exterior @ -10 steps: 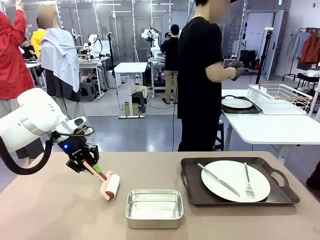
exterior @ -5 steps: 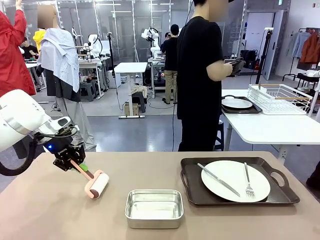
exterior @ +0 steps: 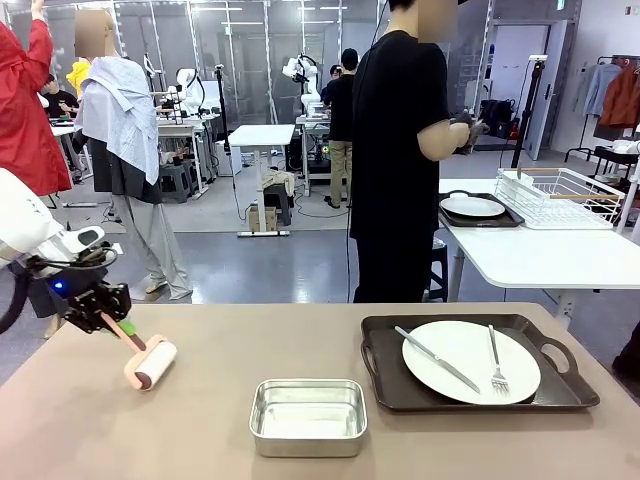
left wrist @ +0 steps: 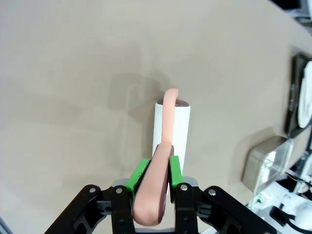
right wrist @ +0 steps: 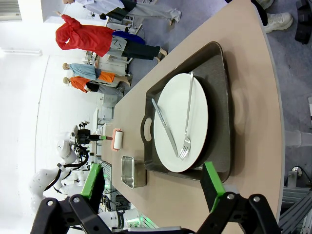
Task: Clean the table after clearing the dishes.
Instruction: When the left (or right) Handle tray is removed, use the left hand (or right hand) to clean the left (or right) side of the table with the Lint Roller.
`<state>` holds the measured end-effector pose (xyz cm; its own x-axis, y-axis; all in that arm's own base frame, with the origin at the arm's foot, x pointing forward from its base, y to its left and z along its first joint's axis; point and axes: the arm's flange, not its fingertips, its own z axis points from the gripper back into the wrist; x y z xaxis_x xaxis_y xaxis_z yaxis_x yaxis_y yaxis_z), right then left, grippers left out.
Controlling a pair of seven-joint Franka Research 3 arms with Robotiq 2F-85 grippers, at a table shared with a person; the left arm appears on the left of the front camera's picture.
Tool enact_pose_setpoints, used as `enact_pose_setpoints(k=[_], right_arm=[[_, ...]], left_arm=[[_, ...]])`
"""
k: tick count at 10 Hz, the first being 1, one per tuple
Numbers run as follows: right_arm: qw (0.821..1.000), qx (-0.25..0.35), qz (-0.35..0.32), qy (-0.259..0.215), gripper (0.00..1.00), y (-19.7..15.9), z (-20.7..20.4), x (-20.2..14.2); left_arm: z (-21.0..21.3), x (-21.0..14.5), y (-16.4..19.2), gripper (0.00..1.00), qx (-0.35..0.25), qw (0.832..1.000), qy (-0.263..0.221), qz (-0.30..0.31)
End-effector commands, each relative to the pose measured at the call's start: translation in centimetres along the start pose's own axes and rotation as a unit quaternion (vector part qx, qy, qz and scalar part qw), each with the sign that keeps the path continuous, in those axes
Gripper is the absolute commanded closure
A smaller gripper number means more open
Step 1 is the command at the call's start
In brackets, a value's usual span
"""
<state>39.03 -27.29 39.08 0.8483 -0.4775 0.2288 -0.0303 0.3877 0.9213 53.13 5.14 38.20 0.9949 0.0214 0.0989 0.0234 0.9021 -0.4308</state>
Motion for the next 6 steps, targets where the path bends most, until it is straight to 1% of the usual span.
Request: enact_pose_setpoints(k=[1, 3, 6], right_arm=[[1.000, 0.005, 0.002, -0.001, 0.00, 0.2, 0.1, -0.3], [1.000, 0.005, 0.002, -0.001, 0.00, 0.2, 0.1, -0.3], [1.000, 0.005, 0.002, -0.001, 0.00, 0.2, 0.1, -0.3]], left_arm=[[0.2, 0.6, 1.6, 0.77, 0.065, 0.998, -0.008, 0.005], [2.2, 1.1, 2.4, 0.77, 0.108, 0.994, -0.022, 0.015], [5.3, 1.0, 1.8, 0.77, 0.158, 0.986, -0.050, 0.005]])
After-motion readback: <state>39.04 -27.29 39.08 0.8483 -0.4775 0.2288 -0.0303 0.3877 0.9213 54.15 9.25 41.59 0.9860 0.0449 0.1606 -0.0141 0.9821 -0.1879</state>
